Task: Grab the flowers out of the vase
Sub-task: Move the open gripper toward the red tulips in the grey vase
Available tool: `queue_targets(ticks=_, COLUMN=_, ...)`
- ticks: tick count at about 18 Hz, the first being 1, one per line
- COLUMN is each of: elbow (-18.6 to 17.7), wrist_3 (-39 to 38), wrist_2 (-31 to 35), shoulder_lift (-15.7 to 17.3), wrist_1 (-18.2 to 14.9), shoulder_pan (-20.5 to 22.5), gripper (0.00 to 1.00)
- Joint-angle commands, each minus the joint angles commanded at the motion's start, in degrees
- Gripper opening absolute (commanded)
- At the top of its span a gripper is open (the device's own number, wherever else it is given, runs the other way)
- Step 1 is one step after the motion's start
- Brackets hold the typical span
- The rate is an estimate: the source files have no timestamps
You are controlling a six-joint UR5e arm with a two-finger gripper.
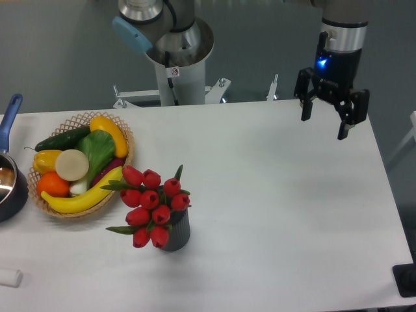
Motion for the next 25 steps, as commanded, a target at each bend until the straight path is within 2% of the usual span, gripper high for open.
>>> queue_targets(ticks=1, elbow=-0.8, wrist_3=-5.7, wrist_2=-0.3, shoulder_lift=1.1, wrist_1=1.1, shoulder_pan=-0.3, gripper=1.00)
queue_targets(ticks=3, elbow=-1.6, wrist_3=-10.9, wrist_2=-0.5, shoulder_lift=0.9, wrist_1=3.4, shoulder_pan=-1.5, gripper=1.00)
queue_targets(ticks=7, elbow=-3.3, wrist_3=-23.7, wrist_2=-1.9, shoulder_lift=0.7, wrist_1=3.6, shoulder_pan=-5.1, gripper=1.00)
queue_targets(ticks=9, elbow=-4.3, wrist_3=-28.6, wrist_2=-6.7, shoulder_lift=0.4, wrist_1=3.9, shoulder_pan=-6.0, gripper=1.00)
queue_targets(ticks=12, elbow=-6.1, wrist_3=-29.0, wrist_2=-14.3, shoulder_lift=-0.1, wrist_1=4.7, shoulder_pan=-6.0, gripper=1.00)
queue_targets(ticks=17, elbow=-11.1, wrist_3=-29.2, wrist_2=-20.1, shoulder_lift=-0.2, wrist_1=10.9, shoulder_pan=-6.1, gripper=1.00)
queue_targets(ticks=18, elbow=-11.7, wrist_3=-29.2, wrist_2=-21.9, shoulder_lift=-0.3, wrist_1=11.2, shoulder_pan=-6.1, gripper=1.00)
queue_targets(ticks=21, elbow=-11.6, wrist_3=-29.2, wrist_2=-25.1, shoulder_lift=-2.3, wrist_1=11.2, shoulder_pan=-8.1, gripper=1.00)
queue_targets(ticks=25, elbow=-10.5, wrist_3=-29.1, wrist_2=-25.1, shoulder_lift=-4.1, wrist_1=11.5, shoulder_pan=-10.9, gripper=1.00)
